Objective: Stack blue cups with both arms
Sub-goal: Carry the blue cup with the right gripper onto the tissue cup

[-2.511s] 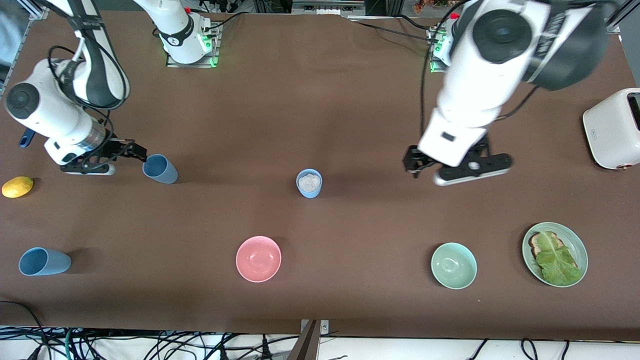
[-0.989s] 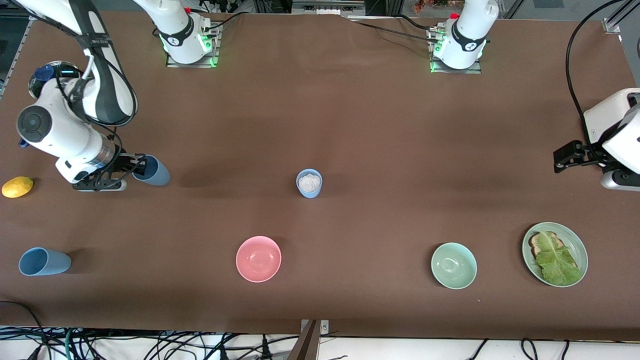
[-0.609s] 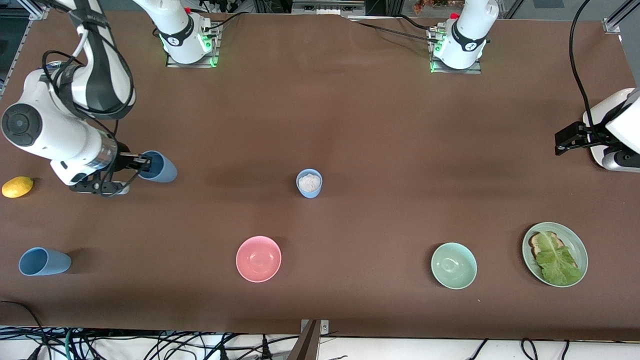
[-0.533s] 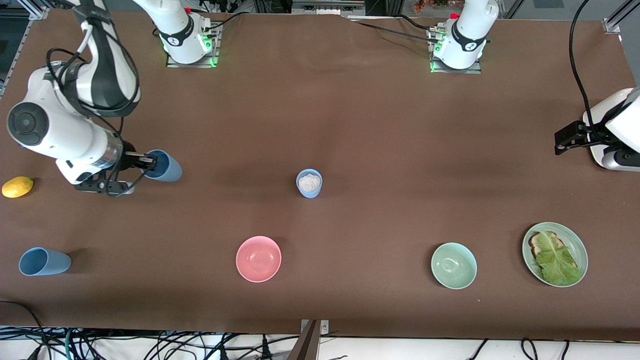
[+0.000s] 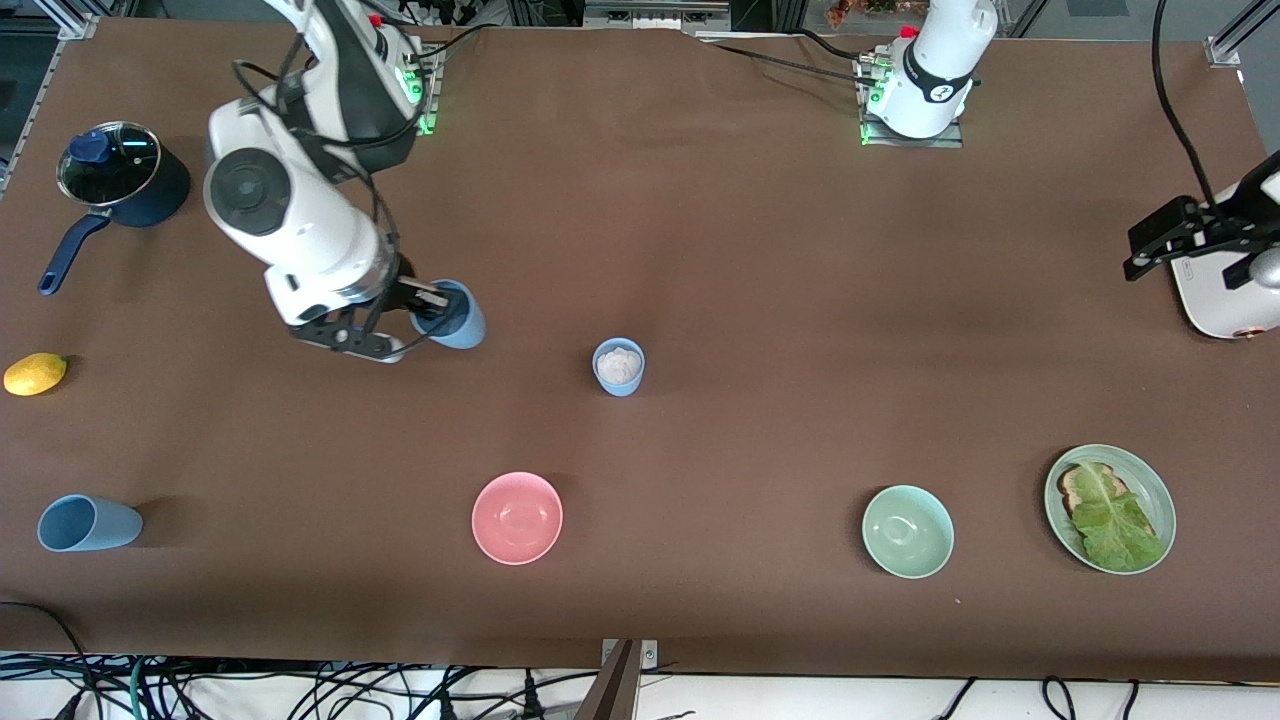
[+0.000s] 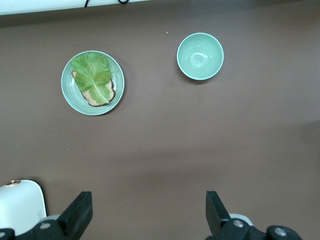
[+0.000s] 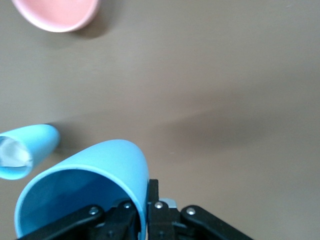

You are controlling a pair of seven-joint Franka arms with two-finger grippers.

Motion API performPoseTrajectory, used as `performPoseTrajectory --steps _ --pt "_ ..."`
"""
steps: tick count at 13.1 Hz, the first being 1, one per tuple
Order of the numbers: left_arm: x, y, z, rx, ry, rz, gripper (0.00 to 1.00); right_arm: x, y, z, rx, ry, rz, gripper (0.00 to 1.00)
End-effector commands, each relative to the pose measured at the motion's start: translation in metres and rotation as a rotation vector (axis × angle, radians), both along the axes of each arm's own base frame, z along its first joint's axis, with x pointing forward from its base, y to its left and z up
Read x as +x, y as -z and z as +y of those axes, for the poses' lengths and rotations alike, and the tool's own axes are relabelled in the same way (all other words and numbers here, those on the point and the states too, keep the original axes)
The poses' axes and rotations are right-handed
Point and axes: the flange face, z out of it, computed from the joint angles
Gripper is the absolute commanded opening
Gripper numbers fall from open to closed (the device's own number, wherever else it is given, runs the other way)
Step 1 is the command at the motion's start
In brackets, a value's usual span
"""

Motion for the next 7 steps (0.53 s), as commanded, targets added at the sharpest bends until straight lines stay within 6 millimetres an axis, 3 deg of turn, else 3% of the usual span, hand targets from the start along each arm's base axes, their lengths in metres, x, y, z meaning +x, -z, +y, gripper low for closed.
performPoseTrajectory --steps 1,3,7 --pt "-0.012 -0.002 -0.001 -0.025 -0.067 0.022 1.00 0.013 0.003 0.056 0.040 0.095 -0.007 0.00" --pt "-0.016 -0.009 -0.005 -0.028 -0.111 0.010 1.00 0.013 0.013 0.101 0.052 0.141 0.003 0.00" --pt "-0.016 -0.008 0.001 -0.029 -0.111 0.011 1.00 0.016 0.033 0.155 0.109 0.180 -0.029 0.00"
